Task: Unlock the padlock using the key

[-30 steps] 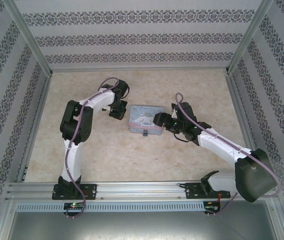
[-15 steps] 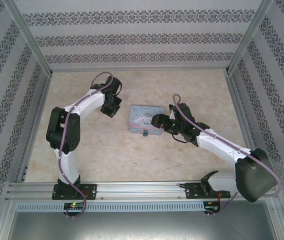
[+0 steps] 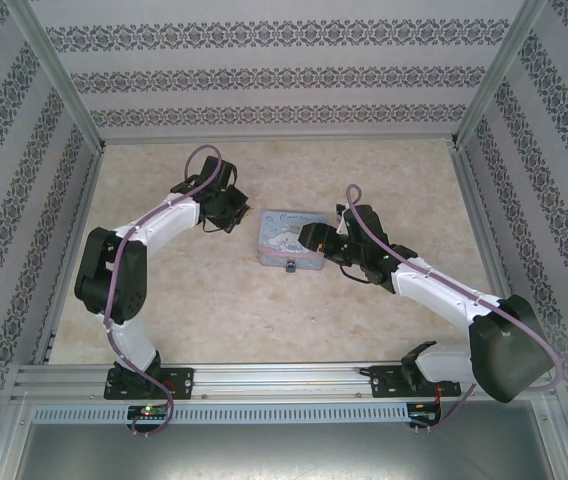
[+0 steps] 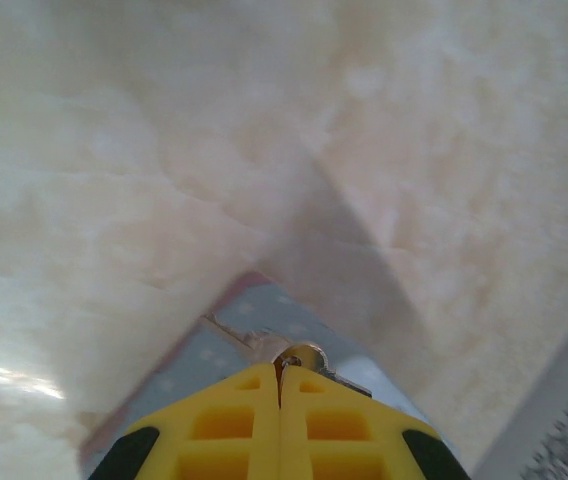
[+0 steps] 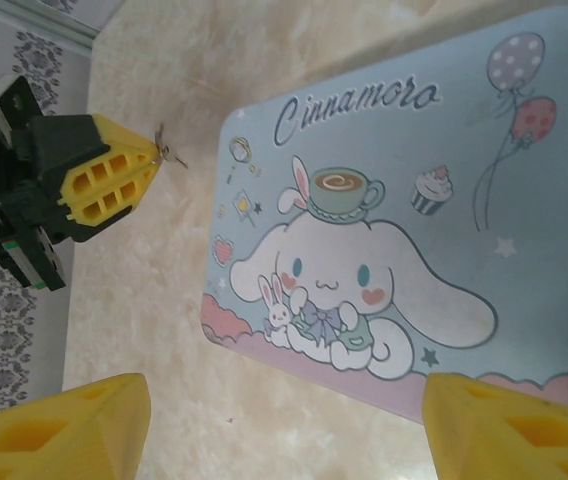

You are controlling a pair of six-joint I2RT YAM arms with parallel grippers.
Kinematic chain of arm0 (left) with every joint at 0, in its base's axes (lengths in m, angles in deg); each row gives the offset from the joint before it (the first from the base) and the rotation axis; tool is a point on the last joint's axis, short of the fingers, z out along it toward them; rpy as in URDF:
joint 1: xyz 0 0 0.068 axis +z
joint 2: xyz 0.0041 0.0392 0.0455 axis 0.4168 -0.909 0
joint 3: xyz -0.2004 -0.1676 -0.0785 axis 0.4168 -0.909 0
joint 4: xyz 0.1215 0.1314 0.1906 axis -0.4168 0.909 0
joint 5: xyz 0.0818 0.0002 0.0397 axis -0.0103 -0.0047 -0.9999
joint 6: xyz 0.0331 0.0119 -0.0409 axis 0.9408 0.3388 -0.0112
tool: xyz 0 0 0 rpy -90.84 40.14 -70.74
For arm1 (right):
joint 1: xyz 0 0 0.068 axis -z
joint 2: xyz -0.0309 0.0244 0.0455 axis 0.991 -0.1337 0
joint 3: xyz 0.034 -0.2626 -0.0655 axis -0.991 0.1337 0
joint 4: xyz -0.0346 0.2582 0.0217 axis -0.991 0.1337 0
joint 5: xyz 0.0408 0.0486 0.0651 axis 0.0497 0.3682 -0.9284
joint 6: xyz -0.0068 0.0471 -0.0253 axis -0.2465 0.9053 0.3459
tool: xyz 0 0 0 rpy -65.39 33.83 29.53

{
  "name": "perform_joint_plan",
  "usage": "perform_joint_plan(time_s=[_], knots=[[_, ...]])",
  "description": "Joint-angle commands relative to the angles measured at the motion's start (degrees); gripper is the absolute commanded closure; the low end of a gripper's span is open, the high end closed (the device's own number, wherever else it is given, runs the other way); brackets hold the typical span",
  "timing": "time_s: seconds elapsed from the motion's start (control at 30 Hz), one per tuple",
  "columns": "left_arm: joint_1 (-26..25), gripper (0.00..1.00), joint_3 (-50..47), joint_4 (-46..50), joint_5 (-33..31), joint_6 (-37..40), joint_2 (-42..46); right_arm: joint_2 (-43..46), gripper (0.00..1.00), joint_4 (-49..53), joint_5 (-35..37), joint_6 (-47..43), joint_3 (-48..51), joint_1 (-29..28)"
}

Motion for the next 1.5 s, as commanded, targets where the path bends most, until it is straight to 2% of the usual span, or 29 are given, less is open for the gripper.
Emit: perform_joint_plan(time_s=[0.0, 0.1, 0.3, 0.6, 0.8, 0.9, 1.1, 1.27, 1.47], knots=[[-0.78, 1.00, -0.98, -8.85, 3.39, 1.87, 3.94, -0.23, 0.29, -3.69, -0.09, 2.64, -0.30, -0.26], [-1.62, 1.00, -1.57, -8.88, 3.56, 0.91, 5.27, -0.96, 0.33, -5.18, 0.97, 6.25, -1.10, -0.30], [-4.28, 1.00, -4.74, -12.07, 3.66, -7.84, 7.03, -2.58, 0.45, -8.04, 6.31, 11.06, -4.55, -1.90], [-9.42, 1.00, -6.24, -12.95, 1.21, -20.13, 7.47, -6.80, 0.51, -11.36, 11.49, 12.23, -9.50, -3.86], [-11.76, 1.00, -3.70, -11.56, 0.94, -21.40, 7.29, -8.64, 0.52, -12.13, 12.53, 12.80, -10.09, -3.86], [-12.20, 1.00, -2.09, -10.36, 0.44, -18.54, 7.79, -7.39, 0.52, -11.88, 13.39, 13.67, -8.52, -3.45], [-12.12, 1.00, -0.63, -12.04, 0.61, -6.49, 8.69, -1.69, 0.51, -10.24, 11.99, 16.90, -3.03, 0.51], [-12.02, 1.00, 1.38, -15.60, 6.23, 2.81, 6.35, 1.84, 0.48, -8.17, 6.79, 17.48, -1.00, 5.35], [-12.08, 1.00, 3.10, -15.36, 5.75, 14.99, 5.86, 2.77, 0.46, -10.48, 2.31, 20.12, -0.56, 7.73]])
